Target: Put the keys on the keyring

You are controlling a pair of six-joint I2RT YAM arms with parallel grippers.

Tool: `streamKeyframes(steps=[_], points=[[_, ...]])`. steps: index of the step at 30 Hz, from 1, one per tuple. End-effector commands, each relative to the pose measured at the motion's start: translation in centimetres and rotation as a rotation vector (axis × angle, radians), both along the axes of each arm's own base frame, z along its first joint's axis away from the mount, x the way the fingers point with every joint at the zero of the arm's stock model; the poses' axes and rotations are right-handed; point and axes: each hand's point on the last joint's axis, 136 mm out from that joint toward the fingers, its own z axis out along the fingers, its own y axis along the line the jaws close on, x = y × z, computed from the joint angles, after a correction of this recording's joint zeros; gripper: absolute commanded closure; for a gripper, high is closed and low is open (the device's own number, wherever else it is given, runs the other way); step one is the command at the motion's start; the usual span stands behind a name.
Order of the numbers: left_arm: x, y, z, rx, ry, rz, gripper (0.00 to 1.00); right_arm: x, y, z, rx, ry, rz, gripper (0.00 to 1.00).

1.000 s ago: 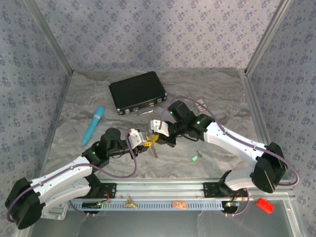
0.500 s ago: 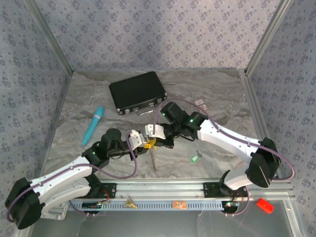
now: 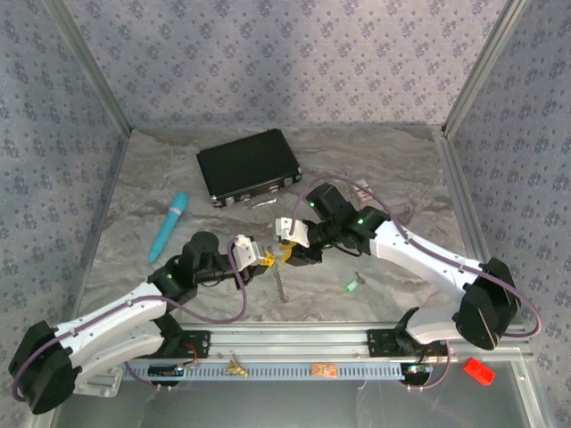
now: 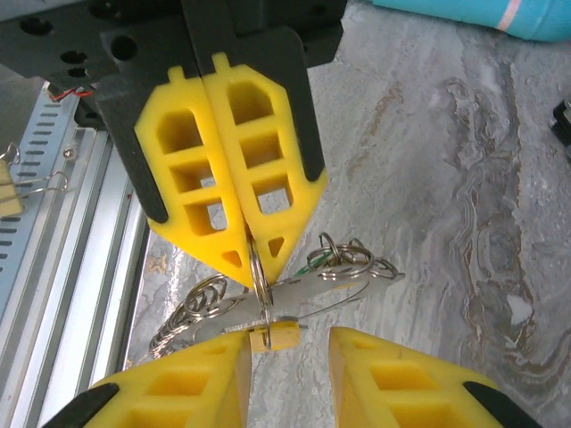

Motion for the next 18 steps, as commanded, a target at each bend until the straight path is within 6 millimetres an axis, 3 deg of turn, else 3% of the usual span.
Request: streamKeyframes(steps=[1,9,13,18], points=[[-0.2,-0.3,1.9,-0.061,-0.065,-0.019,1.00,-0.5,0.3,0.6,0.043,0.032,-0.005,0.70],[-0.2,-0.3,2.1,-0.064,-0.067,-0.022,1.00,-0.4,0.6,0.1,0.037,0.042,0.002,0.77],[-0.2,-0.3,2.0,-0.061,-0.067,-0.020,1.00,-0.5,0.6,-0.1,0.030,0.050,0.010,0.90],[-0.2,-0.2,2.1,-0.064,-0.076,-0.019,1.00,-0.4,0.3,-0.7,0.000,0.055,0.003,1.00]])
